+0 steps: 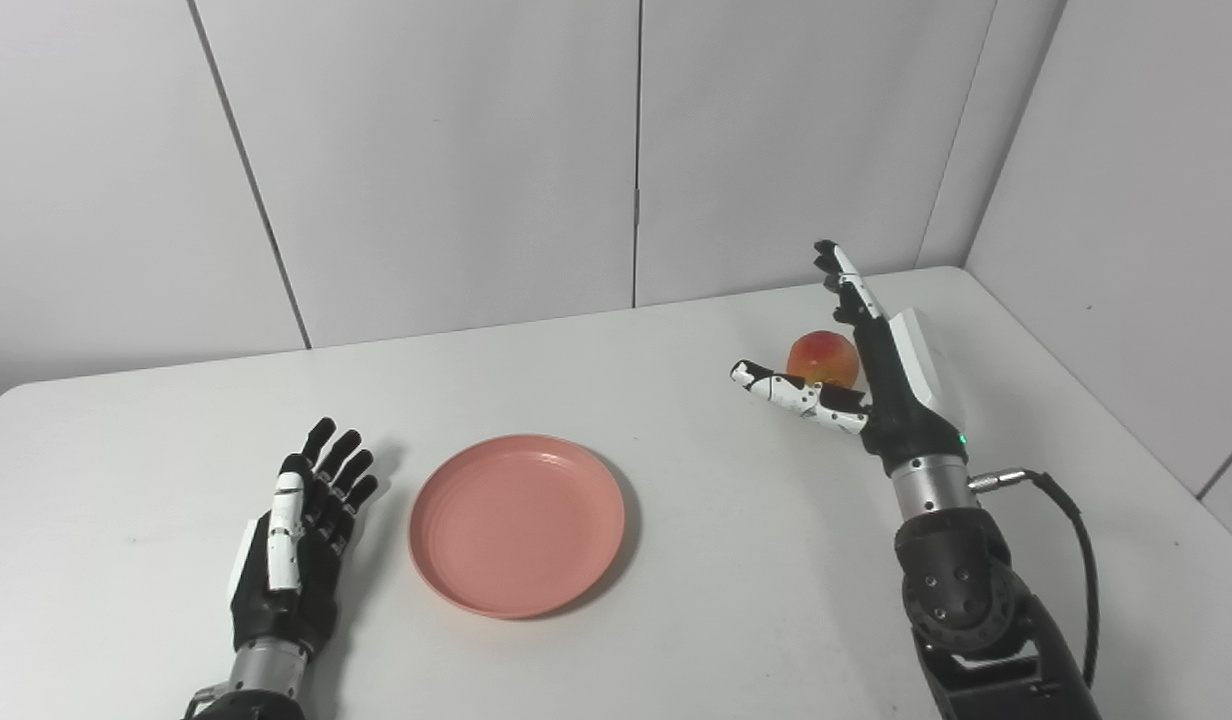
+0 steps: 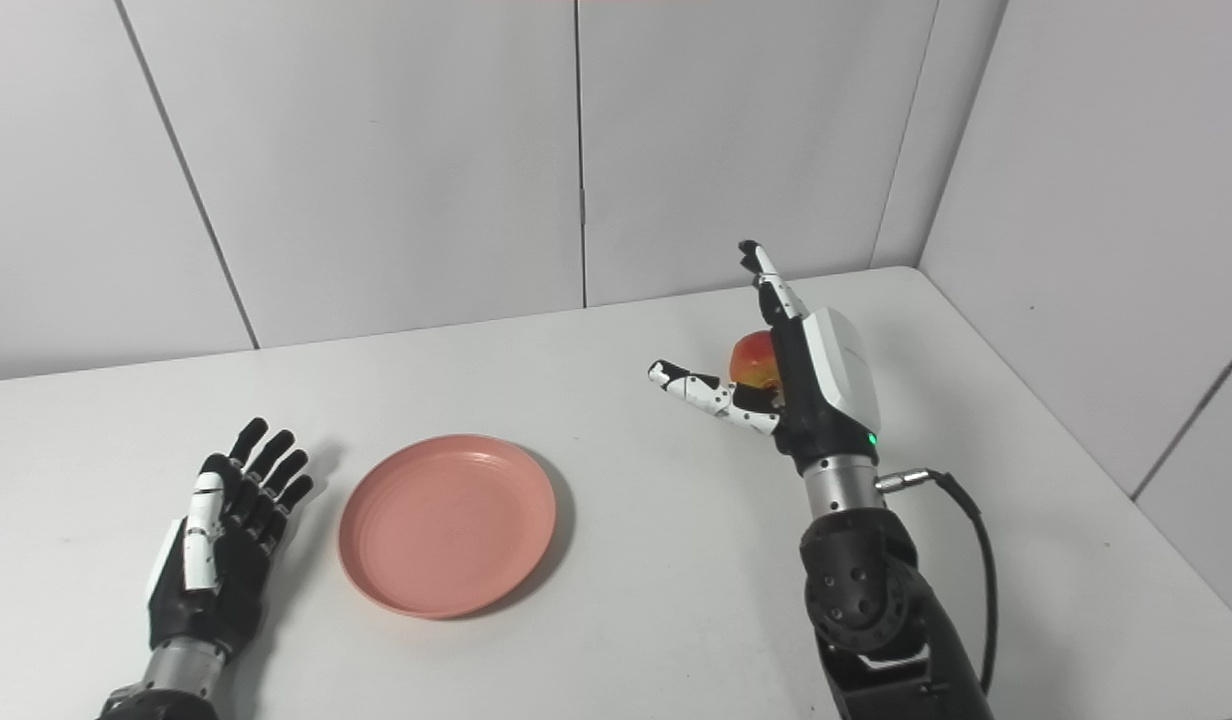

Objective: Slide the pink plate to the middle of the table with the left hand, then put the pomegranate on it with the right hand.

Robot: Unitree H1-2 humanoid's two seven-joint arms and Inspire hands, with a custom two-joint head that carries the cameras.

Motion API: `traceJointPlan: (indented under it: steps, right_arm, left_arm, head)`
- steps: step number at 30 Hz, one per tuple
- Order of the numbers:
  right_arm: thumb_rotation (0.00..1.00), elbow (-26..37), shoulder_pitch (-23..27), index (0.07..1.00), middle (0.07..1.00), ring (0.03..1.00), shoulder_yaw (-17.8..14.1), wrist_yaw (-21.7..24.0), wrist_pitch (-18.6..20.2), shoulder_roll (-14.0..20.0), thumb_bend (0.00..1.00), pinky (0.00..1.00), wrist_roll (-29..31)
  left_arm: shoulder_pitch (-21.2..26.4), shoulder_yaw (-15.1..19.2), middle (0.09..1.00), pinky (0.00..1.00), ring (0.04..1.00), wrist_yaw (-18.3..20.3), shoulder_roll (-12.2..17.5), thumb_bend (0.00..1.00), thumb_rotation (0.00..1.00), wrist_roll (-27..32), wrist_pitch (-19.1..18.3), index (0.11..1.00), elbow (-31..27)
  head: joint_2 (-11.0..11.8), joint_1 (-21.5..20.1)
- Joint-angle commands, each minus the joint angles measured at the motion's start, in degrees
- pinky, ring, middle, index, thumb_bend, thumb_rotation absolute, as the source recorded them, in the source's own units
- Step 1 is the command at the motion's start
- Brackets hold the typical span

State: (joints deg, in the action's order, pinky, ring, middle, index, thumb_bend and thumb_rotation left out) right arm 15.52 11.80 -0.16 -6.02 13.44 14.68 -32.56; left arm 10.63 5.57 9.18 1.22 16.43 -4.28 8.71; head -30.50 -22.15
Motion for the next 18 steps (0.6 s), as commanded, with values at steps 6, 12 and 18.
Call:
traceJointPlan:
  steps: [6, 12, 18]
  right_arm:
    - [0.43, -1.58, 4.47, 0.939, 0.937, 0.885, -0.82, -1.14, -0.86, 3.59, 0.93, 0.77, -4.09]
    - [0.44, -3.65, 6.03, 0.963, 0.957, 0.898, -1.39, 1.58, 2.04, 5.59, 0.95, 0.77, -5.75]
    - [0.46, -6.94, 8.21, 0.986, 0.983, 0.930, -0.55, 5.15, 5.14, 8.17, 0.96, 0.79, -7.89]
  left_arm:
    - [-0.29, 0.66, 0.918, 0.92, 0.917, 0.00, 0.82, 0.36, 1.00, 0.63, -1.47, 0.916, 2.58]
    - [-0.07, 0.76, 0.926, 0.93, 0.924, 0.46, 1.05, 0.35, 1.00, 1.12, -1.79, 0.925, 3.00]
    - [0.05, 0.72, 0.924, 0.93, 0.920, 0.67, 1.17, 0.34, 1.00, 1.06, -1.48, 0.926, 3.50]
  head:
    - [0.61, -0.75]
    - [0.70, -1.30]
    - [0.83, -1.17]
